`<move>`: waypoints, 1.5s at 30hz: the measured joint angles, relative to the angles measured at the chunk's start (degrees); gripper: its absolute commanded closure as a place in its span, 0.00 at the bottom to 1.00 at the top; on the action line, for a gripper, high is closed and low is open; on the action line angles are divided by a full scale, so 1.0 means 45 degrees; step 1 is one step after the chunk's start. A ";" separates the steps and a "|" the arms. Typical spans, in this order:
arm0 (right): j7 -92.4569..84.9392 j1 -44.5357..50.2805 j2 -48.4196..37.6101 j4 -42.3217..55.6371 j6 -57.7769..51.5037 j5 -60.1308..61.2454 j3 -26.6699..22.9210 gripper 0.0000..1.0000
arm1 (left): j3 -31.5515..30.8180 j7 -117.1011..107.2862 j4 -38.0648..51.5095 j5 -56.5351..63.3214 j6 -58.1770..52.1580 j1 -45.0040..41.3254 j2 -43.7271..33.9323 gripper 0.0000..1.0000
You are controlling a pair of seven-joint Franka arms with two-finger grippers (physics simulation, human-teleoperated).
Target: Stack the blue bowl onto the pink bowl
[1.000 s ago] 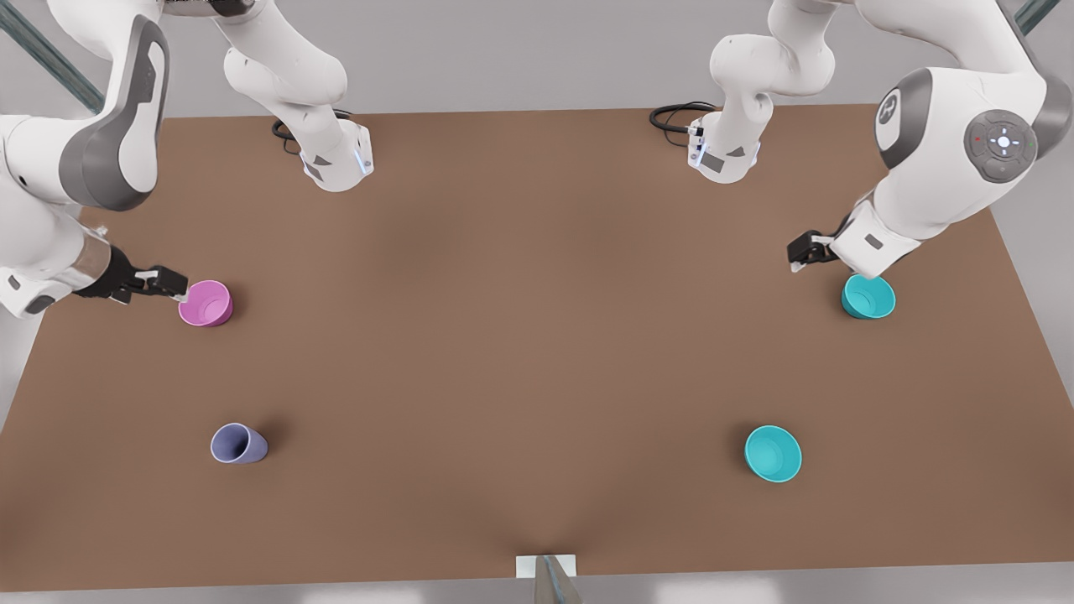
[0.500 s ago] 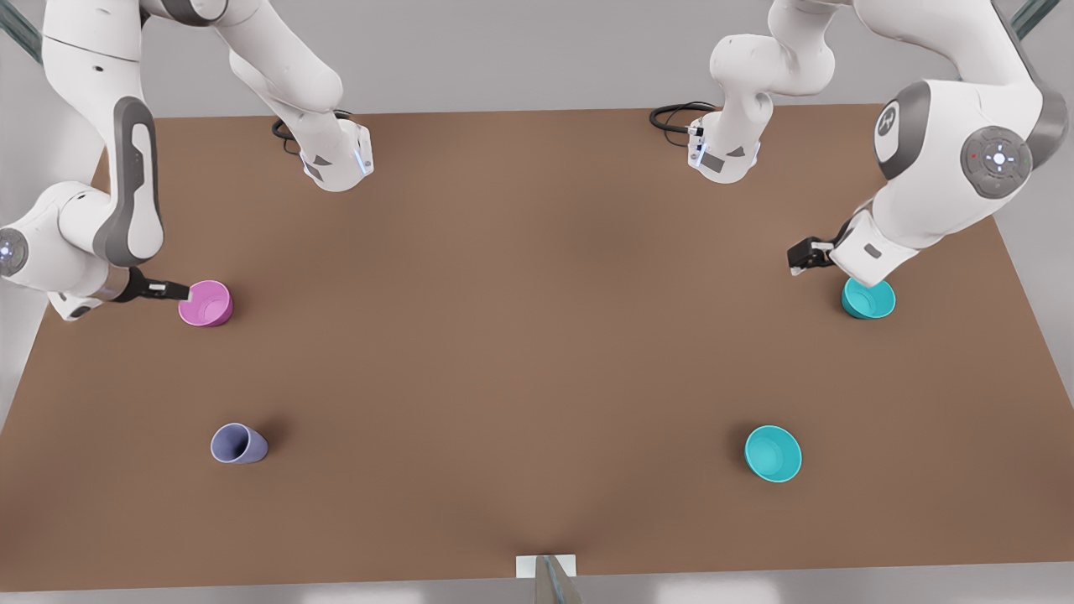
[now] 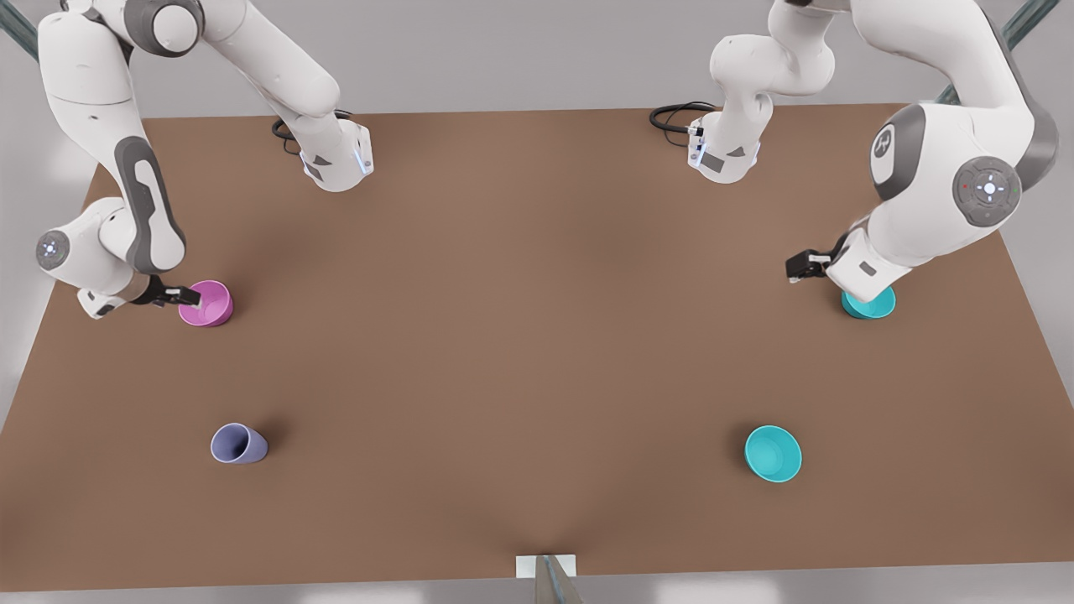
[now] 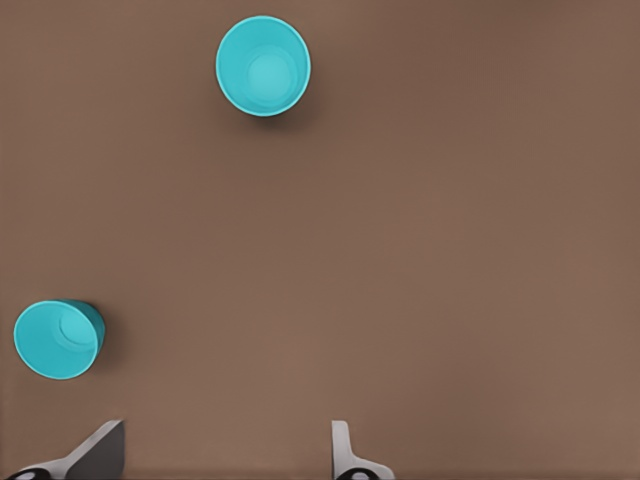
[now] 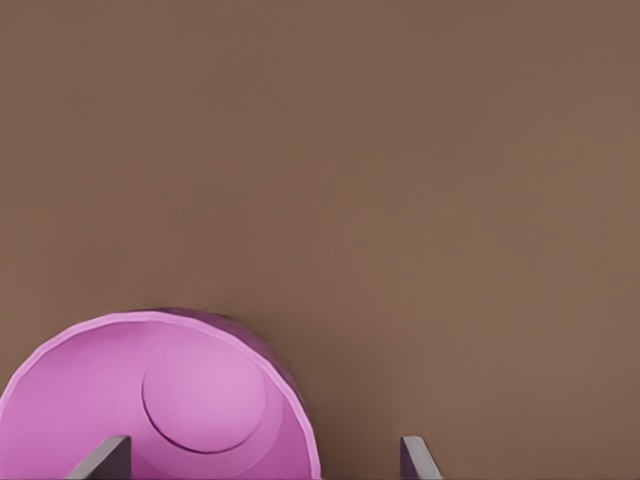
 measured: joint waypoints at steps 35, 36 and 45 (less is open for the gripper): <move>0.4788 1.2943 0.3127 1.1673 -0.7243 0.1527 0.1628 0.79 | -0.0002 -0.0024 -0.0060 -0.0012 -0.0278 0.0150 0.0061 0.00; 0.5453 1.3348 0.3590 1.1717 -0.6912 0.1463 0.1612 0.79 | -0.0002 -0.0024 -0.0062 -0.0013 -0.0277 0.0155 0.0061 0.00; 1.0049 1.5136 0.6871 1.2653 -0.4163 0.1053 0.1599 0.79 | 0.0005 -0.0018 -0.0103 -0.0007 -0.0262 0.0177 0.0139 0.00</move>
